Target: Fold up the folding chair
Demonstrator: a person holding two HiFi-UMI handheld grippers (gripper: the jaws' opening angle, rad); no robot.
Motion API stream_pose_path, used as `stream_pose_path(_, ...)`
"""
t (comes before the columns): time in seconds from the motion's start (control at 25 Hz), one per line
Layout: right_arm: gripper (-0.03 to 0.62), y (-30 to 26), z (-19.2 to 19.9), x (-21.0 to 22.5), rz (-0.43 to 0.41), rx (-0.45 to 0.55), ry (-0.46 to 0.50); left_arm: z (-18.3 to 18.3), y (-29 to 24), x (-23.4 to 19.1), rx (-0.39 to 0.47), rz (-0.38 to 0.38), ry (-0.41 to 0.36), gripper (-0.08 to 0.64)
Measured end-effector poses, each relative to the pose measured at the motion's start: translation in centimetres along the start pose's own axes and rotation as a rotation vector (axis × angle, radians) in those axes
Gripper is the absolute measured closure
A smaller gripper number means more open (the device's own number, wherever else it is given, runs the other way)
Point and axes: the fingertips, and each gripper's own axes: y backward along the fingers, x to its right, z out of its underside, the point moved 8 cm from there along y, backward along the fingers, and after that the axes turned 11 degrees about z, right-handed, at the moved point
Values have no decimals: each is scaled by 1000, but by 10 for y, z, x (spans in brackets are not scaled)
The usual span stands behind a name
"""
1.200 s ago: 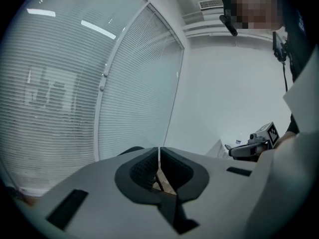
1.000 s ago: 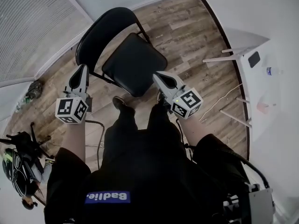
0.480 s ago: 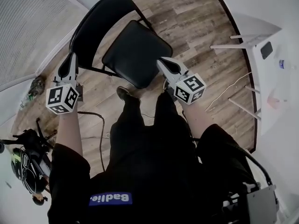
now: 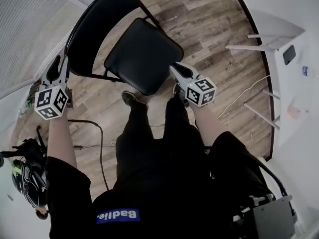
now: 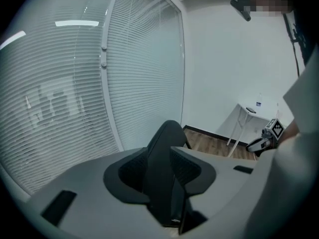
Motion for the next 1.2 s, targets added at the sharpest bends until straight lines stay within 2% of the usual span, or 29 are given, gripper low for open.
stream_pose_path(0.24,470,-23,40,35,28,-53,-89,14,-12,-21,-69,17,-21,397)
stream_pose_path(0.52,409,-46,95,68,75,-110,-223,35,-20,-40,-108,29,28,351)
stream_pose_path(0.8,342,-65,153,98,127,-142,-384,51,-38,-50,-149,65,6,327)
stream_pose_path(1.0,281,-76,202,115,162,-164,-527,54,-51,-52,-153,85,-15,324)
stream_pose_path(1.2,230,-95,225,129,155,-132,-635,60,-66,-50,-147,107,-27,322)
